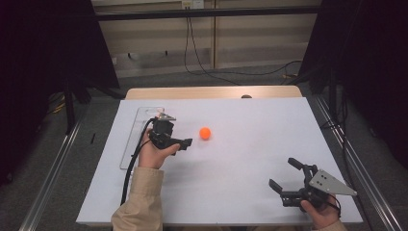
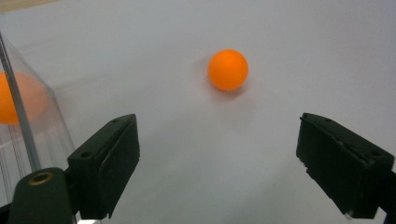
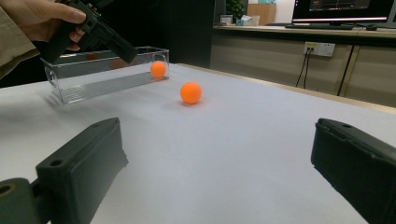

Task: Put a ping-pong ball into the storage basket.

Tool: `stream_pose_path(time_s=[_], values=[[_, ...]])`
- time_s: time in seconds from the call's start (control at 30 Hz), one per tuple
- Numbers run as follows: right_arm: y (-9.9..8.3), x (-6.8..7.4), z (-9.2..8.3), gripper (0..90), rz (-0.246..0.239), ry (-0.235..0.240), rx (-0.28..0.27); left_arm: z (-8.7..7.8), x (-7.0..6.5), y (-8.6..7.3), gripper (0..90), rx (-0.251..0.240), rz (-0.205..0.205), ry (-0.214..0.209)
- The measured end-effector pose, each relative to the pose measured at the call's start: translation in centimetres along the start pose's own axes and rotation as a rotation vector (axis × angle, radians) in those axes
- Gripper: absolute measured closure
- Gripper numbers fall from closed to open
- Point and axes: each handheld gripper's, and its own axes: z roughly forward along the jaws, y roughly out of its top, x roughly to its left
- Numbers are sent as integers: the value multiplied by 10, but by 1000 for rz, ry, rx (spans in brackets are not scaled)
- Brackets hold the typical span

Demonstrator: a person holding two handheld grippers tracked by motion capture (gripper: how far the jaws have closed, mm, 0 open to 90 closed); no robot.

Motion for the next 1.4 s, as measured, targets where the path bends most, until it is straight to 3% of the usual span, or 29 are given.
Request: stream_pose_path(time_s=[0.43, 0.63, 0.67, 0.77, 0.8, 0.87, 0.97, 1.03, 1.4], values=[[0, -1, 0, 23, 4, 1, -3, 11, -4, 0, 113, -12, 4, 11], [0, 0, 0, 24, 3, 0, -3, 13, -6, 1, 112, -29, 7, 16], [0, -1, 0, 24, 0, 1, -1, 15, -8, 1, 112, -45, -8, 19], [0, -1, -1, 23, 5, 0, -3, 17, -8, 1, 110, -40, 8, 21], [0, -1, 0, 23, 5, -1, -3, 18, -9, 1, 110, -55, -5, 22], [0, -1, 0, 23, 3, 0, -3, 19, -9, 1, 109, -37, 11, 23], [0, -1, 0, 23, 3, 1, -2, 22, -11, 1, 108, -50, -3, 21], [0, 0, 0, 23, 4, 0, -3, 23, -11, 1, 107, -35, 18, 13], [0, -1, 0, 23, 0, 0, -1, 26, -15, 2, 107, -50, 23, 20]])
